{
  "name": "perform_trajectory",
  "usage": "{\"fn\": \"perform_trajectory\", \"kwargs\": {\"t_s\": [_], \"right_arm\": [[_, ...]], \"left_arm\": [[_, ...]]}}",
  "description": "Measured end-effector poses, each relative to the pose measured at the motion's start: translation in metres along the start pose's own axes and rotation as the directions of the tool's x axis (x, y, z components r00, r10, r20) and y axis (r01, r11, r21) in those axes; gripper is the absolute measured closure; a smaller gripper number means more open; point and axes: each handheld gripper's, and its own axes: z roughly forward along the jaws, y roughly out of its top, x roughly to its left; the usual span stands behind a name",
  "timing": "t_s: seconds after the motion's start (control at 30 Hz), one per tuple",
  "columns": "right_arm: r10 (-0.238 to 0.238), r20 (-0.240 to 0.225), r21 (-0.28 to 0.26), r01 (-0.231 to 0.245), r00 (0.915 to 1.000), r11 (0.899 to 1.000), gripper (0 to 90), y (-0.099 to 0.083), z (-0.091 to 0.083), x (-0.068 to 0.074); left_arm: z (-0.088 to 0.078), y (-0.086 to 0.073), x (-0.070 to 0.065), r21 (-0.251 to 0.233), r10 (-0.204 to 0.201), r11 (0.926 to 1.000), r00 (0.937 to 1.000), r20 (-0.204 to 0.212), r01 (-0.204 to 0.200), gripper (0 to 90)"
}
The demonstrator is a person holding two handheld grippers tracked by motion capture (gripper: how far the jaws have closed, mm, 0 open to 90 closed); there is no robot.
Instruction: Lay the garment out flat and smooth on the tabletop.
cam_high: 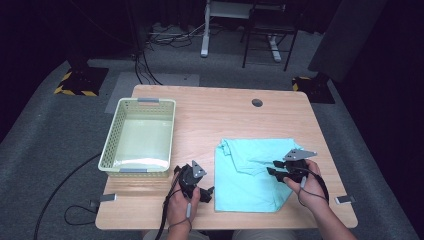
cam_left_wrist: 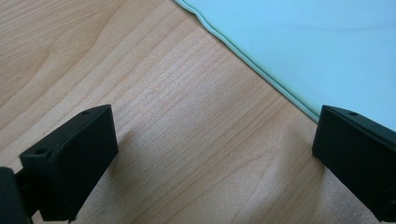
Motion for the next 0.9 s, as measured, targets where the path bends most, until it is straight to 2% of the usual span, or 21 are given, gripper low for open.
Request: {"fn": "perform_trajectory", "kwargs": {"t_s": [0.37,0.47,0.6,0.7,0.9], "right_arm": [[0.007,0.017,0.05,-0.007,0.9998,0.999,56.2,-0.01,0.015,-0.005],[0.0,0.015,0.051,-0.001,0.9999,0.999,60.1,-0.013,0.018,-0.005],[-0.021,0.019,0.065,0.02,0.9996,0.998,77.2,-0.012,0.016,-0.005],[-0.034,0.018,0.079,0.033,0.9993,0.996,85.3,-0.012,0.014,-0.004],[-0.03,0.02,0.065,0.028,0.9993,0.997,86.3,-0.012,0.005,-0.006]], "left_arm": [[0.0,0.0,0.0,0.0,0.0,1.0,1.0,0.0,0.0,0.1],[0.0,0.0,0.0,0.0,0.0,1.0,1.0,0.0,0.0,0.1],[0.0,0.0,0.0,0.0,0.0,1.0,1.0,0.0,0.0,0.1],[0.0,0.0,0.0,0.0,0.0,1.0,1.0,0.0,0.0,0.1],[0.0,0.0,0.0,0.0,0.0,1.0,1.0,0.0,0.0,0.1]]}}
